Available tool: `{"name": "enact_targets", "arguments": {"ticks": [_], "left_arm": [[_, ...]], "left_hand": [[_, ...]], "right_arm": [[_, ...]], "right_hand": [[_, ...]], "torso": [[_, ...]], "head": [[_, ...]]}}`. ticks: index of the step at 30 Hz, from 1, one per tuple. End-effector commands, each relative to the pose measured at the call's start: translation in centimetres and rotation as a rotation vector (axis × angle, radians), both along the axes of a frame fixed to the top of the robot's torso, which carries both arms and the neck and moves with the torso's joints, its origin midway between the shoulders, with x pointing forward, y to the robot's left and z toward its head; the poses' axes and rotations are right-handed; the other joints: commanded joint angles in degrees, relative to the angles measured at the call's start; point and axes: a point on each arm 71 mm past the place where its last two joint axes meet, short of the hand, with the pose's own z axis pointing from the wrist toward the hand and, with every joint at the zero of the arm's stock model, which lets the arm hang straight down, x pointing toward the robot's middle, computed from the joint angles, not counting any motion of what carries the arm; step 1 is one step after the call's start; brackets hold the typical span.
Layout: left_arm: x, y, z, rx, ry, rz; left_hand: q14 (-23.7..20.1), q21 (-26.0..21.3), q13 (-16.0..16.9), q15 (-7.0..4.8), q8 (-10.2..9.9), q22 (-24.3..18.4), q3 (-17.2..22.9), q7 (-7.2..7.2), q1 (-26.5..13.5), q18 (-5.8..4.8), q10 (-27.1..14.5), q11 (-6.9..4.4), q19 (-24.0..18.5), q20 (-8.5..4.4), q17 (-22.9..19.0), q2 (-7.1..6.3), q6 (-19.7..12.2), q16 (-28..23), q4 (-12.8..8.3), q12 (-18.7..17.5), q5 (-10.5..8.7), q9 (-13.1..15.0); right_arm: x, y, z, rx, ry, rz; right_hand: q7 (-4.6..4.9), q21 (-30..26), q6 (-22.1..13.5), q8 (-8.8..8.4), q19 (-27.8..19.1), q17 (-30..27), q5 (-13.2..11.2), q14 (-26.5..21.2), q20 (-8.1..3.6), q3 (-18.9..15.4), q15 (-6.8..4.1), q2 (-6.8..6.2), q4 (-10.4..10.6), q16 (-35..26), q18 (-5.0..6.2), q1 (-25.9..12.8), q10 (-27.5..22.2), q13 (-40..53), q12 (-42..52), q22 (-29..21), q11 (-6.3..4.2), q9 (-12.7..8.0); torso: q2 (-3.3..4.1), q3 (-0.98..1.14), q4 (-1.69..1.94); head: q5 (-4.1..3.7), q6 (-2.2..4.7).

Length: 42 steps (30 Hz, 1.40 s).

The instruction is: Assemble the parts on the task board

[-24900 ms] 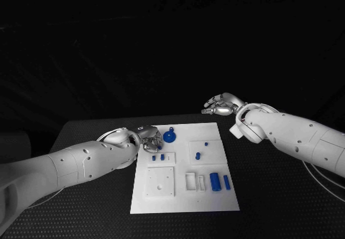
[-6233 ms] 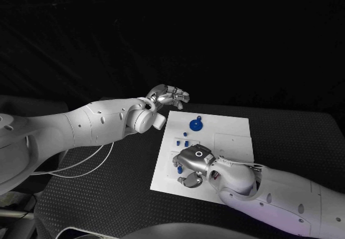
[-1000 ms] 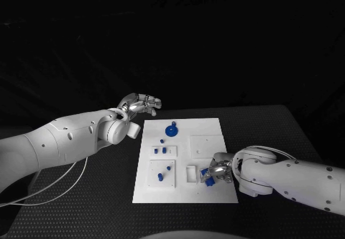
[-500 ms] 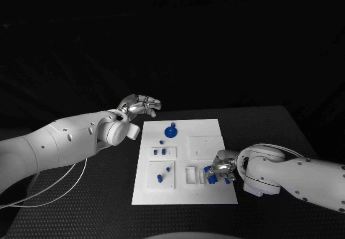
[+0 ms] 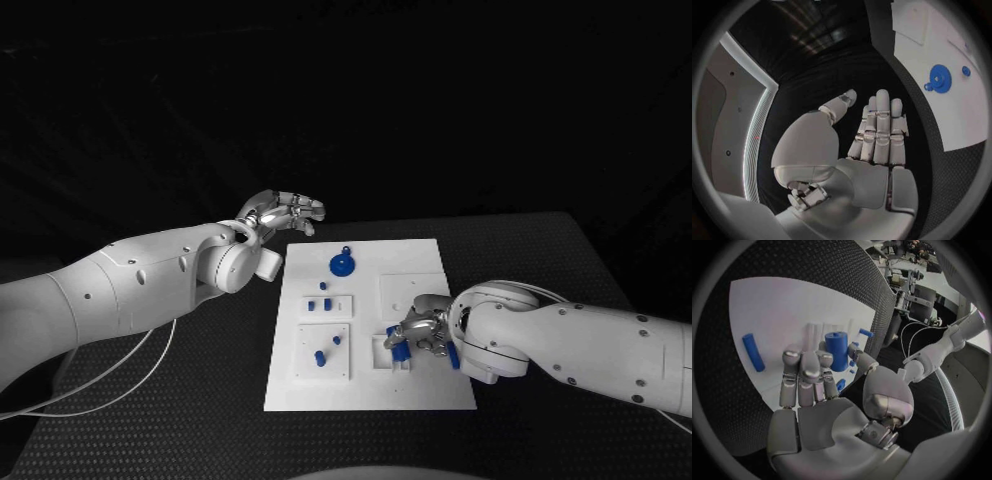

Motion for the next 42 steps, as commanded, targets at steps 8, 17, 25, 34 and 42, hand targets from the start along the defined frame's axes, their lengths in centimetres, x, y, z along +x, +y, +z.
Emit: {"name": "enact_targets", "arguments": {"ticks": [8,17,25,34,42], "left_arm": [[0.0,-0.5,0.1,-0.014,0.000,-0.020],[-0.1,-0.5,0.1,-0.015,0.000,-0.023],[-0.1,-0.6,0.1,-0.015,0.000,-0.023],[-0.1,-0.5,0.1,-0.014,0.001,-0.021],[-0.1,-0.5,0.1,-0.014,0.001,-0.022]], "left_hand": [[0.38,-0.24,-0.09,0.06,0.16,0.09,0.10,-0.15,-0.59,0.45,-0.52,-0.02,0.49,0.05,0.10,0.17,-0.20,-0.28,0.44,0.08,0.15,0.04],[0.37,-0.27,-0.10,0.07,0.17,0.11,0.10,-0.15,-0.62,0.45,-0.53,-0.02,0.48,0.05,0.14,0.16,-0.21,-0.32,0.47,0.08,0.15,0.04],[0.38,-0.30,-0.10,0.07,0.17,0.13,0.10,-0.15,-0.64,0.45,-0.54,-0.02,0.48,0.05,0.17,0.16,-0.22,-0.35,0.51,0.09,0.15,0.04],[0.38,-0.33,-0.10,0.07,0.17,0.16,0.09,-0.15,-0.66,0.45,-0.55,-0.02,0.49,0.05,0.20,0.16,-0.23,-0.37,0.55,0.09,0.15,0.04],[0.39,-0.35,-0.11,0.07,0.17,0.18,0.09,-0.14,-0.70,0.45,-0.56,-0.02,0.49,0.06,0.24,0.16,-0.24,-0.40,0.60,0.09,0.15,0.04]], "right_arm": [[-0.2,1.0,-0.9,-0.013,0.050,0.037],[-0.4,1.1,-1.5,-0.023,0.060,0.042],[-0.3,1.3,-1.9,-0.024,0.059,0.039],[-0.2,1.3,-1.9,-0.017,0.054,0.036],[-0.2,1.5,-2.0,-0.015,0.059,0.047]], "right_hand": [[0.70,0.24,1.20,-0.40,-0.29,-0.26,0.12,-0.32,0.05,-0.04,0.02,-0.21,-0.38,0.40,2.23,-1.42,0.27,0.14,-0.43,0.46,-0.15,-0.31],[0.70,0.24,1.25,-0.51,-0.32,-0.36,0.12,-0.36,0.05,-0.09,0.00,-0.16,-0.45,0.45,2.23,-1.86,0.22,0.19,-0.50,0.44,-0.16,-0.41],[0.69,0.24,1.31,-0.59,-0.36,-0.44,0.12,-0.41,0.05,-0.13,-0.01,-0.18,-0.50,0.48,2.23,-2.22,0.19,0.23,-0.56,0.42,-0.17,-0.49],[0.71,0.27,1.45,-0.87,-0.39,-0.74,0.12,-0.54,0.12,-1.40,-0.03,-1.94,-0.36,0.61,2.23,-4.56,0.13,0.41,-0.71,0.33,-0.15,-0.74],[0.71,0.23,1.39,-1.09,-0.52,-1.02,0.12,-0.69,0.03,-3.78,-0.09,-4.26,-1.06,0.66,2.23,-6.33,0.01,0.56,-0.88,0.24,-0.16,-0.87]], "torso": [[0.02,0.02,-0.05],[0.03,0.03,-0.07],[0.04,0.07,-0.05],[0.04,0.03,-0.07],[0.01,0.04,-0.10]], "head": [[0.38,-0.34],[0.91,-0.64],[1.12,-0.71],[1.40,-0.78],[1.55,-0.89]]}}
